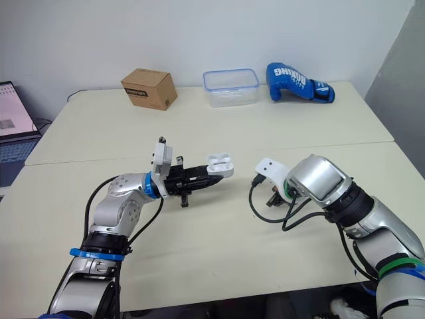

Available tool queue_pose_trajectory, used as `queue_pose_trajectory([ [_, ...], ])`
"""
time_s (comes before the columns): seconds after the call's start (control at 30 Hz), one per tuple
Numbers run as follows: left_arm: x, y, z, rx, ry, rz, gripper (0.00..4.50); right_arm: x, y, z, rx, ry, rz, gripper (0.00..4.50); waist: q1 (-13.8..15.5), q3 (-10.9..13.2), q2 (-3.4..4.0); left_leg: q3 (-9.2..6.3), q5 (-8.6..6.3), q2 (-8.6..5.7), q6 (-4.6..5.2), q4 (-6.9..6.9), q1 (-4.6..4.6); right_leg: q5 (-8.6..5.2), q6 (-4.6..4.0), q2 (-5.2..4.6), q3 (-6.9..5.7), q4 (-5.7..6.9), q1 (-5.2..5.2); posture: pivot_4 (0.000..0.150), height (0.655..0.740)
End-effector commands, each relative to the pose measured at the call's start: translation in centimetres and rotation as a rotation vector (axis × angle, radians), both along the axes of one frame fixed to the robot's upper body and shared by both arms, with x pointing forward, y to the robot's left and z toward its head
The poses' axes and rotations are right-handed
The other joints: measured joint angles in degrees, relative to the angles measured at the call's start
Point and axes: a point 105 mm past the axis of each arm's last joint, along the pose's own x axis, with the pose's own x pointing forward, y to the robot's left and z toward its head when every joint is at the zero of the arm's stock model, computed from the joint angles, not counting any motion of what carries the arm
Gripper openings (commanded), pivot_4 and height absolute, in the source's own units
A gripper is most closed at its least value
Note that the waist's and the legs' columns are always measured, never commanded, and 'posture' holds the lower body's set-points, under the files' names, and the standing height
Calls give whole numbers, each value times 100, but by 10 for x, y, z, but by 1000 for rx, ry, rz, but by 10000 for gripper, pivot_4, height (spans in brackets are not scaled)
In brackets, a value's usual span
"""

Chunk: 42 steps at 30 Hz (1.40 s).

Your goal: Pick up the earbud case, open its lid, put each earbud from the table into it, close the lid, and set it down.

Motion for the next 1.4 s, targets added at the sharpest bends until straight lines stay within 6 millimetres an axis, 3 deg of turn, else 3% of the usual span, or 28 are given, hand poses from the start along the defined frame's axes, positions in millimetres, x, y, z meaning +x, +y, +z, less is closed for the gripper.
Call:
queue_pose_trajectory([
  [0.03,-2,-1,7,-3,-41,-4,7663,-1,0,7,-4,-30,48,3976,0,0,0,0,0,0,0,0,0,0,0,0,0,0,0,1500,7307],
  [0.2,-3,-1,6,2,-42,-7,7663,-4,-11,24,-38,-80,272,3976,20,0,0,-2,0,-3,1,1,-8,1,2,-1,-3,-8,-2,1500,7307],
  [0.4,-3,-1,6,7,-43,-9,7663,-19,-45,17,-172,-7,538,3976,-6,0,0,1,-1,1,2,0,-10,1,4,1,-8,-11,-1,1500,7307],
  [0.73,-6,4,4,12,-41,-2,7663,-25,-79,-6,-295,95,698,3976,15,0,0,2,-1,2,1,3,-10,1,5,1,-7,-12,1,1500,7307],
  [1.0,-6,6,3,16,-39,3,7663,-25,-85,-11,-316,100,716,3976,61,-2,-4,1,-1,2,1,8,-5,4,8,1,-8,-13,12,1500,7307],
  [1.23,-6,6,2,19,-37,0,7663,-26,-80,-3,-331,64,741,26993,116,-2,-3,2,-1,1,1,9,-4,5,7,2,-7,-13,11,1500,7307],
  [1.4,-4,5,3,18,-38,-2,7663,-27,-76,2,-373,44,750,26993,116,-2,-3,3,-1,2,1,8,-6,6,7,2,-6,-12,7,1500,7307],
])
